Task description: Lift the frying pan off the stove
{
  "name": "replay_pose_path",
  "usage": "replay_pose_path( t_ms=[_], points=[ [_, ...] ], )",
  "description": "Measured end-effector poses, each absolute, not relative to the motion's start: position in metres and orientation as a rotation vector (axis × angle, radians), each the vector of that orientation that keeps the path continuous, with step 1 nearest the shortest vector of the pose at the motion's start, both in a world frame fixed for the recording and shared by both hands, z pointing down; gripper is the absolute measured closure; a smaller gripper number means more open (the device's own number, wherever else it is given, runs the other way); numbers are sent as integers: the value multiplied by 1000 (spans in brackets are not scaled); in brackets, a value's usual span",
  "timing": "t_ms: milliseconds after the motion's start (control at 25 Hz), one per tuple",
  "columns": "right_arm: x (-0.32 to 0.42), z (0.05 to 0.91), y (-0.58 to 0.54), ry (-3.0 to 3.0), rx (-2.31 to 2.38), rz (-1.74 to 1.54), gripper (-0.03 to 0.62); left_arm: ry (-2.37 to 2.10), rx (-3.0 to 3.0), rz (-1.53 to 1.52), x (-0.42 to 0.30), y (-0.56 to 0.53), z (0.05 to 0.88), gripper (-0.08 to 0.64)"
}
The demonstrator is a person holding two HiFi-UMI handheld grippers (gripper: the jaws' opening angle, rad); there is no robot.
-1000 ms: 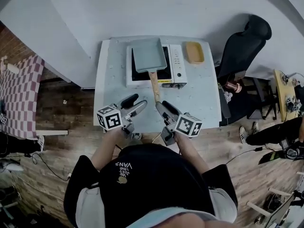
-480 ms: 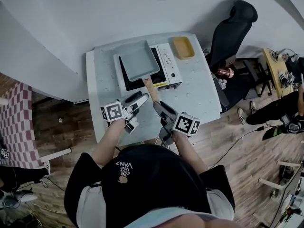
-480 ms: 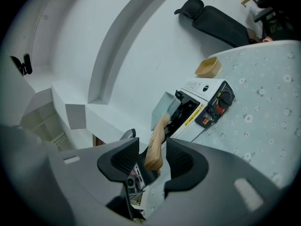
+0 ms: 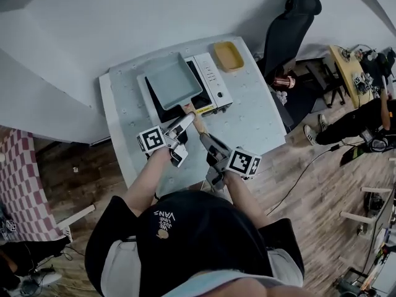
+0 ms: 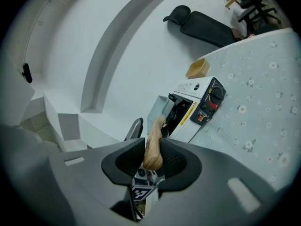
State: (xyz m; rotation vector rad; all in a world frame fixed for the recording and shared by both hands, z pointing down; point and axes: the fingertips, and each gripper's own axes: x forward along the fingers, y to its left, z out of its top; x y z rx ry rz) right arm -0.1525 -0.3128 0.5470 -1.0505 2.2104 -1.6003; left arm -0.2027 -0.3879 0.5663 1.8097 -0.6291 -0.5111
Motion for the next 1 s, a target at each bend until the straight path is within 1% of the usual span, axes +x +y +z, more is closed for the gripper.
replay_pose_path(
  t_ms=[160,360,640,680,760,800,1000],
  points=[
    [-151,546,-312,2168,-1068,-1601,500,-599,1807,-522,-198,-398,567,232],
    [-150,544,-311,2133,-1103,-1594,500,-559,1643,-533,-187,-401,576,232],
    [-150,544,-312,2159,-1114,-1581,497,-588,1785,-508,-177,-425,566,235],
    [-150,544,-311,2172,-1113,-1580,495,-601,1785,-488,-177,-425,568,247],
    [-150,544,-312,2193,-1108,-1578,494,-622,1766,-462,-177,-426,574,311],
    [-150,545,-312,2201,-1105,-1578,494,-626,1754,-456,-177,-426,576,330],
    [-148,548,-308,2255,-1076,-1580,492,-636,1732,-421,-175,-422,581,341]
  ],
)
